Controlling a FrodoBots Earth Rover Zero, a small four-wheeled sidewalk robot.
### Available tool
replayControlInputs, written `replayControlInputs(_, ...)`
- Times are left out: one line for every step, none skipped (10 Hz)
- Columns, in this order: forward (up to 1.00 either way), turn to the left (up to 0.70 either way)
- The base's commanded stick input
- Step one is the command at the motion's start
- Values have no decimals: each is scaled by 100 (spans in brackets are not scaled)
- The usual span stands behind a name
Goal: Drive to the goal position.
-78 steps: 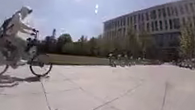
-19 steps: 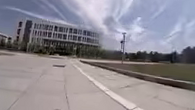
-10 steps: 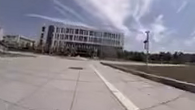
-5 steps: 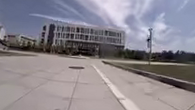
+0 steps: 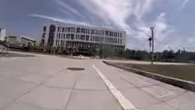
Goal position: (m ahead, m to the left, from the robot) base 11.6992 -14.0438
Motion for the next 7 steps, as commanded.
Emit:
replayControlInputs(70, 0)
replayControlInputs(70, 0)
replayControlInputs(70, 0)
replayControlInputs(70, 0)
replayControlInputs(70, 0)
replayControlInputs(70, 0)
replayControlInputs(70, 0)
